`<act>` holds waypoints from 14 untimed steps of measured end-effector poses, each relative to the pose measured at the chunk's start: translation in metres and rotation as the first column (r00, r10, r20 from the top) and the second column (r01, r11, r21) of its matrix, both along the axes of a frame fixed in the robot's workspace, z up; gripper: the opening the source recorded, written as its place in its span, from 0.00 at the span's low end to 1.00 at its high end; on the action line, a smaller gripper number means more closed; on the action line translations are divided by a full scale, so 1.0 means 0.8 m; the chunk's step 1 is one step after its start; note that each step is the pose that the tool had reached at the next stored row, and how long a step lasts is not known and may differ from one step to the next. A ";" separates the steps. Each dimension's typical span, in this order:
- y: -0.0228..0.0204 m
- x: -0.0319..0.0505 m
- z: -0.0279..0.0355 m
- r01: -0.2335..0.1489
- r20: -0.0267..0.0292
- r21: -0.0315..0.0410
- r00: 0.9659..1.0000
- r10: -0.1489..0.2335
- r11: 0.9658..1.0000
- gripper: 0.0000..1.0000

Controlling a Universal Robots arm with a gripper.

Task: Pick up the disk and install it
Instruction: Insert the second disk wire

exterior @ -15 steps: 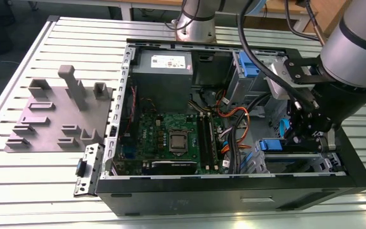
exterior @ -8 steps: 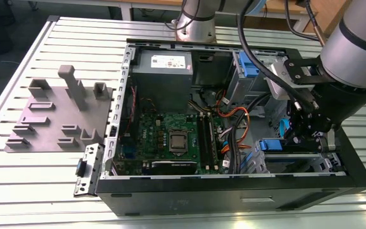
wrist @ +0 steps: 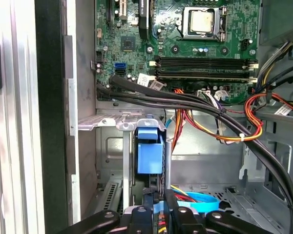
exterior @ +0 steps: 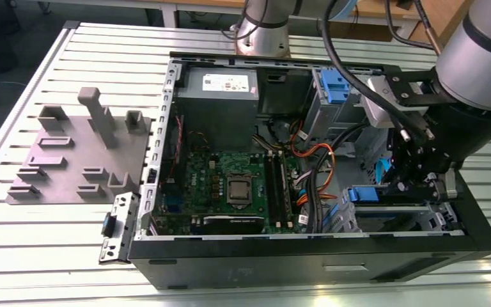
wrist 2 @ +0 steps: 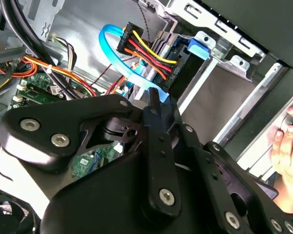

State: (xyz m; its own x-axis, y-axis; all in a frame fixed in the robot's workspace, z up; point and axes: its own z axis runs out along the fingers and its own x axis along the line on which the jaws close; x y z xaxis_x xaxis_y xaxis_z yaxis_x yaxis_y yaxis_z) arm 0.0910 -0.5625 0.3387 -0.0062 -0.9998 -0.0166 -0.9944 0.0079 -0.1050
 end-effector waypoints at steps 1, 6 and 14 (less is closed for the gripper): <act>0.0002 0.000 0.0015 0.000 0.000 0.000 1.000 0.000 1.000 0.24; 0.0006 0.001 0.0018 0.000 0.000 0.000 1.000 0.000 1.000 0.11; 0.0006 0.005 -0.0081 0.000 -0.001 -0.001 1.000 0.000 1.000 0.11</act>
State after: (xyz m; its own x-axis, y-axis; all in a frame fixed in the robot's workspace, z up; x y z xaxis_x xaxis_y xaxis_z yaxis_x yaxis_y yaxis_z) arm 0.0948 -0.5620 0.3323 -0.0063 -0.9999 -0.0155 -0.9945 0.0079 -0.1044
